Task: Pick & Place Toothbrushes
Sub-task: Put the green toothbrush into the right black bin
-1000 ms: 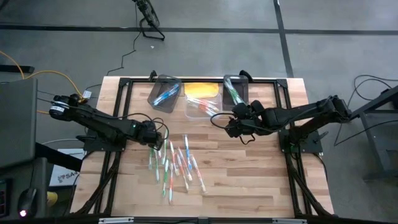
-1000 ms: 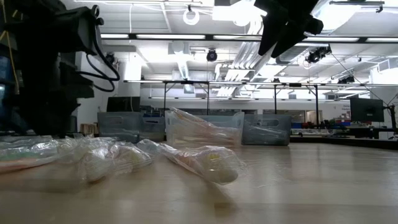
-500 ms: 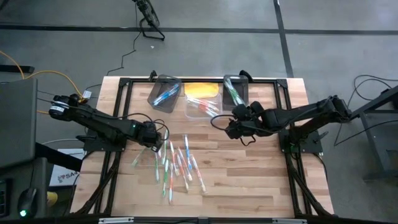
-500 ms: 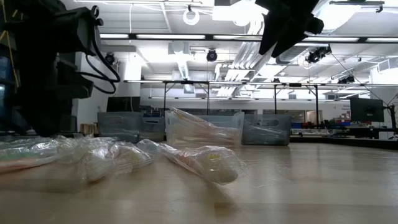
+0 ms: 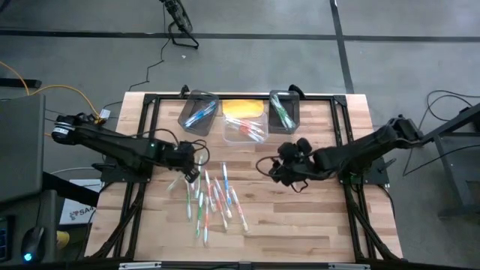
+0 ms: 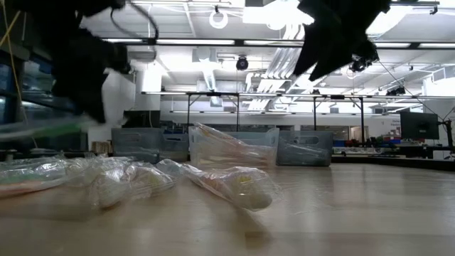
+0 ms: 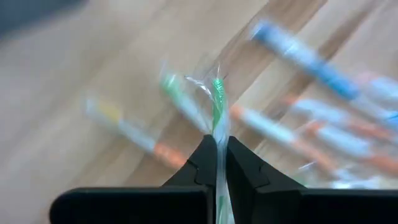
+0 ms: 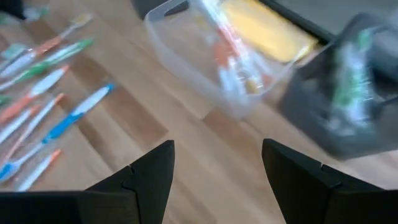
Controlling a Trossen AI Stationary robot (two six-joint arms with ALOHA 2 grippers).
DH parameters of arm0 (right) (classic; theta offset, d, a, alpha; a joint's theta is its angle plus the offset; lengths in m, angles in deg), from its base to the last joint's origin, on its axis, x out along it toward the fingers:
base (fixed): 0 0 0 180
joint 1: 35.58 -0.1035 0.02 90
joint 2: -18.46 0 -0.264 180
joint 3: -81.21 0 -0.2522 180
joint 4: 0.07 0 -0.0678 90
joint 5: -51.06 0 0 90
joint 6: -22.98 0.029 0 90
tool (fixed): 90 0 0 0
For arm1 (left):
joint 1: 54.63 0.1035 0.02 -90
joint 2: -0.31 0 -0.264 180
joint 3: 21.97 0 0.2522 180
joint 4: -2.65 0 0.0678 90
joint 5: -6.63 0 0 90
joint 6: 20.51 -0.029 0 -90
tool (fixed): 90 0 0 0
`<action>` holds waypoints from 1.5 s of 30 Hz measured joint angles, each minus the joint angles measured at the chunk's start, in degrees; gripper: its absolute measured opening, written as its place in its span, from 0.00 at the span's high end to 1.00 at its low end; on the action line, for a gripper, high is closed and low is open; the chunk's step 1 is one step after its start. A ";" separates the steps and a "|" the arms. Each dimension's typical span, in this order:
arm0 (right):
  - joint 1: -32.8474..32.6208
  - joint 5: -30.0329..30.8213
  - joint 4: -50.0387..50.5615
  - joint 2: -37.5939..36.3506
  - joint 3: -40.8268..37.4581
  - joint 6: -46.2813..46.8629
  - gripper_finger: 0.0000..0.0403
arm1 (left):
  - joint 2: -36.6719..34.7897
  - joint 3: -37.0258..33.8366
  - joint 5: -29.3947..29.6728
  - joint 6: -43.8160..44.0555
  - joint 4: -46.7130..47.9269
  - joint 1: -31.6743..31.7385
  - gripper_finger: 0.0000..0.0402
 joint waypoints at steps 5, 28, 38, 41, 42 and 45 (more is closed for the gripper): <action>-2.86 2.08 -19.97 -0.02 -7.57 -4.97 0.42 | -2.76 1.58 1.74 -12.01 -8.86 0.02 0.98; -2.69 -5.42 -83.23 15.41 -14.42 -40.85 0.42 | -0.70 1.59 -7.56 -47.87 -50.39 0.04 0.99; 4.77 -21.10 -96.84 23.96 -10.12 -43.45 0.42 | 2.86 1.61 -10.60 -51.16 -59.20 0.04 0.99; 5.71 -26.40 -96.74 25.70 -6.88 -44.01 0.42 | 3.31 1.61 -10.60 -51.16 -59.40 0.04 0.99; 5.75 -26.94 -96.39 26.09 -6.07 -44.37 0.42 | 3.31 1.61 -10.58 -51.16 -59.48 0.06 0.99; 5.75 -27.18 -94.82 26.26 -4.79 -45.01 0.43 | 3.31 1.61 -10.58 -51.14 -59.48 0.06 0.99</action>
